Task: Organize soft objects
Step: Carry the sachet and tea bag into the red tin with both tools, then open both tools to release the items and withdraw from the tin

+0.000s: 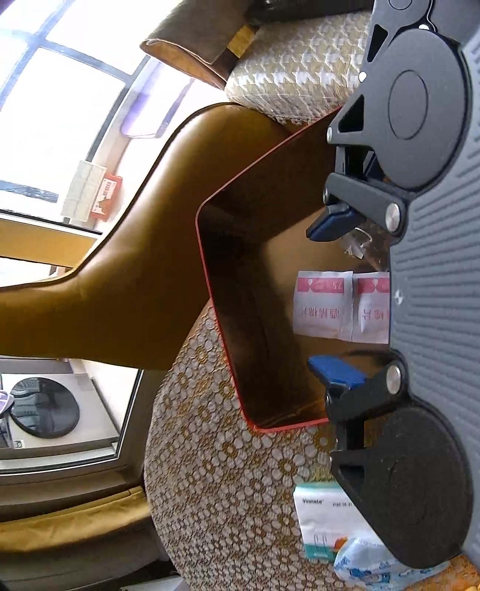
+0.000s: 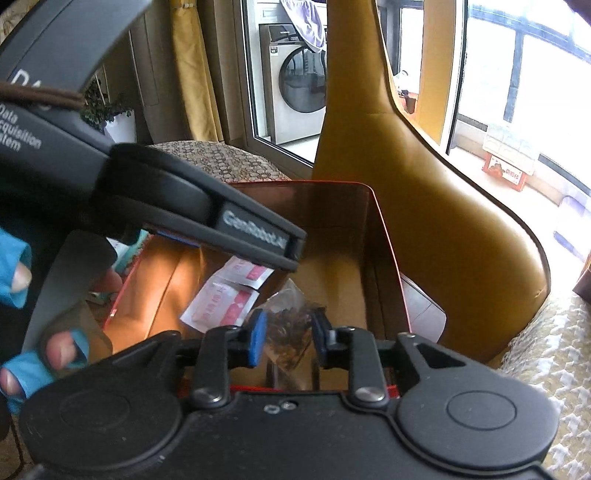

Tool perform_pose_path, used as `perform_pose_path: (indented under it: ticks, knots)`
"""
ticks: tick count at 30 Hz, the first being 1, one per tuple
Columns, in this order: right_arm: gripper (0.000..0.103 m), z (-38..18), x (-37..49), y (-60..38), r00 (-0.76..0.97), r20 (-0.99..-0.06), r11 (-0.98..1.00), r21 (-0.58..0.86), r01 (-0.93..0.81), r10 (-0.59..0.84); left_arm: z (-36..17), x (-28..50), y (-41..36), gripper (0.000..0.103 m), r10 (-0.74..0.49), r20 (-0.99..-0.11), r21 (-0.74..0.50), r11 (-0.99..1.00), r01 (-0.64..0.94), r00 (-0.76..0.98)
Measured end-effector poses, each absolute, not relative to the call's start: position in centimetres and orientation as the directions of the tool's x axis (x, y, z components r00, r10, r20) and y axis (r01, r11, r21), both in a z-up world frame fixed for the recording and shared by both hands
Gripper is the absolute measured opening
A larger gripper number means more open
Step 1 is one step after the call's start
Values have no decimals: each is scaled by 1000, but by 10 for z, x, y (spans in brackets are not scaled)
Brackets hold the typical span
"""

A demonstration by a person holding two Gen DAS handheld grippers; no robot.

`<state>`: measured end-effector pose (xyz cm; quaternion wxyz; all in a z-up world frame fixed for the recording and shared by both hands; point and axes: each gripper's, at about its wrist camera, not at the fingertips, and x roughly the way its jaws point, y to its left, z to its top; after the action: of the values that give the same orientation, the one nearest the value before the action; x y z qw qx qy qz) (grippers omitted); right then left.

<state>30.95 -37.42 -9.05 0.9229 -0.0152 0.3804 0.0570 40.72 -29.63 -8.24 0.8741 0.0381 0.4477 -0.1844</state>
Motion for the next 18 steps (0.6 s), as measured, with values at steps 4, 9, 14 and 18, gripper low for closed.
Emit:
perform_pose_path:
  ticks: [4,9,14,18]
  knots:
    - [31,-83,301,-374,713,-694,993,19,-115,96,-68,396,-288,68,-288,-777,-90,931,353,560]
    - [33,-73,292,-372,725,-683,994,26,-103,93,-51,378,-275,68,-291,-756,-86,932,351,586]
    - [36,-62,276,-364,738,-668,994,33,-103,99,-30,355,-256,68,-292,-728,-79,935,346,621]
    - [39,-52,264,-357,749,-654,993,37,-110,107,-14,335,-239,68,-298,-698,-82,937,340,652]
